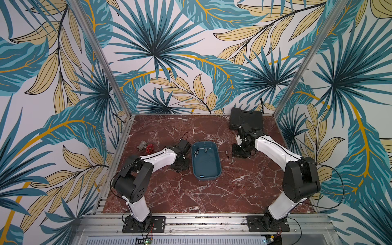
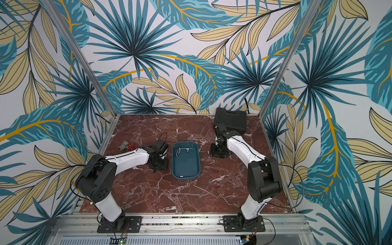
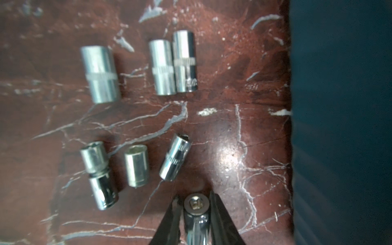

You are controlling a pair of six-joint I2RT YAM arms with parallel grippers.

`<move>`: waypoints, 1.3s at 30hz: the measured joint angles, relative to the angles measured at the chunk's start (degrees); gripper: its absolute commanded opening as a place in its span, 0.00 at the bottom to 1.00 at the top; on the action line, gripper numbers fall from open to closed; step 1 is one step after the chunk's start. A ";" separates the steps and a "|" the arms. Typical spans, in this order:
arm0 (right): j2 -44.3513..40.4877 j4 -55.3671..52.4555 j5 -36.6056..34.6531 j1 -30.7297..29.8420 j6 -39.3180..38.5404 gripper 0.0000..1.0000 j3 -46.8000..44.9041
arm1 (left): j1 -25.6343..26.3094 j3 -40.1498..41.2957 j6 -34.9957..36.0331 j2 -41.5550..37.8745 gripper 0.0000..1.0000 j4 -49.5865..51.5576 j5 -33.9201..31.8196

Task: Take out the socket from the storage box
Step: Place the socket head at the center of the board, then pick up the socket head from the storage box.

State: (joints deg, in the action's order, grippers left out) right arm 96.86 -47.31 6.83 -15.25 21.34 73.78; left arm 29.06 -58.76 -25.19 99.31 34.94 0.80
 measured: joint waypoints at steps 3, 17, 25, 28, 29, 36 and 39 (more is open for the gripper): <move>-0.20 -1.31 -0.35 -0.57 -0.55 0.30 1.97 | 0.00 0.00 0.02 -0.13 0.30 0.48 -0.42; 1.46 -3.13 -0.79 -9.42 -1.88 0.32 14.91 | 0.00 -0.90 0.28 -5.97 0.33 3.89 -1.68; 12.72 -1.11 -0.42 -15.54 -1.14 0.32 20.94 | 0.02 -0.90 0.26 -6.40 0.33 4.00 -1.90; 16.65 -0.44 -0.24 -16.94 -0.57 0.32 22.62 | 0.07 -0.87 0.17 -6.40 0.33 3.87 -1.81; 17.86 -0.37 -0.20 -17.31 -0.37 0.32 23.37 | 0.07 -0.85 0.11 -6.40 0.33 3.78 -1.73; 23.37 1.25 0.22 -19.30 0.83 0.32 28.22 | 0.42 -0.76 -0.28 -5.51 0.33 1.40 0.22; 25.16 2.49 0.42 -20.00 1.55 0.32 29.42 | 1.20 -0.76 -0.39 -3.15 0.33 0.35 0.76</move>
State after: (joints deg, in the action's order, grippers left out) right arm 122.02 -44.82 7.25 -35.24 22.90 103.20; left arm 30.26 -59.53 -25.58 96.16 35.29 1.56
